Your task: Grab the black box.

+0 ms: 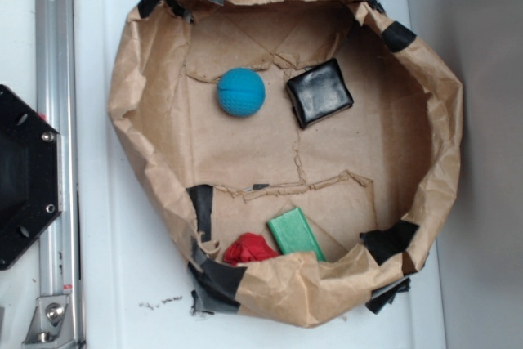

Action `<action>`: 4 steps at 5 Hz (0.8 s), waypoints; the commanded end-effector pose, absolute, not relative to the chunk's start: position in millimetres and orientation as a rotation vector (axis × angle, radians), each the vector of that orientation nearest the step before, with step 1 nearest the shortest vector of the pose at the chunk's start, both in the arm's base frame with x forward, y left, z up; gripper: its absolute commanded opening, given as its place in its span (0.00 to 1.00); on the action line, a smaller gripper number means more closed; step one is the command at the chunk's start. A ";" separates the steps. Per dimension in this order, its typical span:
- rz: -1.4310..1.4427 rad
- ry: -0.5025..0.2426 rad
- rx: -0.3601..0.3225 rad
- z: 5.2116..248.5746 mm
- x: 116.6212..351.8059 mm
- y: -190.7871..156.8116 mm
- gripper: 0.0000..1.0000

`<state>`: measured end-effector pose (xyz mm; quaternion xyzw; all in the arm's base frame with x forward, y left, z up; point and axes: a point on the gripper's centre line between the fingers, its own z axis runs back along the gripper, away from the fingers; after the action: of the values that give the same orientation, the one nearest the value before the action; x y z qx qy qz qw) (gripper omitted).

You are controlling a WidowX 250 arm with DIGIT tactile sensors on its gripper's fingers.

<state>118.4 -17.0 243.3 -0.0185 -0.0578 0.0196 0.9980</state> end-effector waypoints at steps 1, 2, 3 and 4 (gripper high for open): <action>0.039 -0.116 -0.037 243.3 118.4 -17.0 1.00; 0.250 -0.102 -0.019 205.0 168.4 20.4 1.00; 0.305 -0.107 -0.045 177.2 213.1 36.2 1.00; 0.405 -0.158 -0.022 143.1 253.7 47.4 1.00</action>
<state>247.8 37.6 126.1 -0.0144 -0.0473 0.1904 0.9805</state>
